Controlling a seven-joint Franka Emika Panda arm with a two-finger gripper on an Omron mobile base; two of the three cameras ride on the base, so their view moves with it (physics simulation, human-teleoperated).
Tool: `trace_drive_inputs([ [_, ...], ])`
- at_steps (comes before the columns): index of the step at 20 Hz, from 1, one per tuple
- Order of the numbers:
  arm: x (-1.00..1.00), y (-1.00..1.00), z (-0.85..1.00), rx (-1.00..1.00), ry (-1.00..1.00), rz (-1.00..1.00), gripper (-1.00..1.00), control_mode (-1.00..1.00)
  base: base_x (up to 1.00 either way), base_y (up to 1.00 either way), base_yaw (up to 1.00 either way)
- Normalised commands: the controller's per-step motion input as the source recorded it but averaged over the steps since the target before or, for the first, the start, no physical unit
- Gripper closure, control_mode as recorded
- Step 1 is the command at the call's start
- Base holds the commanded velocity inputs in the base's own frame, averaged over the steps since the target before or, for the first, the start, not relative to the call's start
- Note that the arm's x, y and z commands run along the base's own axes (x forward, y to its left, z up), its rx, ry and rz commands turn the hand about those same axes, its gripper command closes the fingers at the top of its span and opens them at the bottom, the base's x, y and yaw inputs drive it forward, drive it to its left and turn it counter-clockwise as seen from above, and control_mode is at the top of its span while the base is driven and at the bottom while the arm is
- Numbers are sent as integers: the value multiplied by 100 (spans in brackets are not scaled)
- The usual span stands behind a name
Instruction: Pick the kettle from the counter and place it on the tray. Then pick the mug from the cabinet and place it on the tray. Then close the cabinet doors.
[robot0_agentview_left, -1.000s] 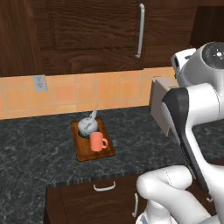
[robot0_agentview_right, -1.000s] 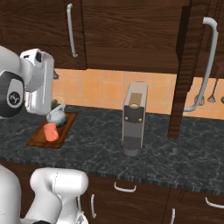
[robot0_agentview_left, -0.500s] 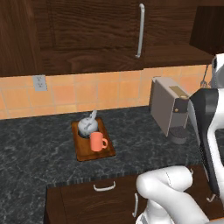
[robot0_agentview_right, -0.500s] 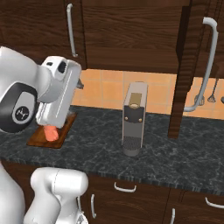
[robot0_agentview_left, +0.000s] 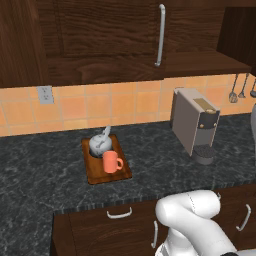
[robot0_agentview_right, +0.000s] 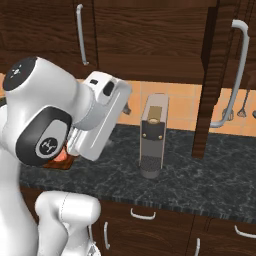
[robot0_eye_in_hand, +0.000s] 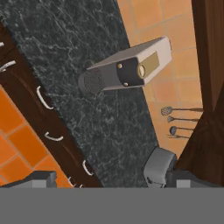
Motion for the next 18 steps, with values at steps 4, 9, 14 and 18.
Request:
trace_drive_inputs([
  [4,-23,-70,0,0,-11,0,-100,-100,0,0,0],
  [9,-10,-62,1,-8,-15,-5,-100,-100,0,0,0],
  [14,-34,-44,14,-1,0,-14,-100,-100,0,0,0],
  [18,-57,-36,17,0,-3,-12,-100,-100,0,0,0],
])
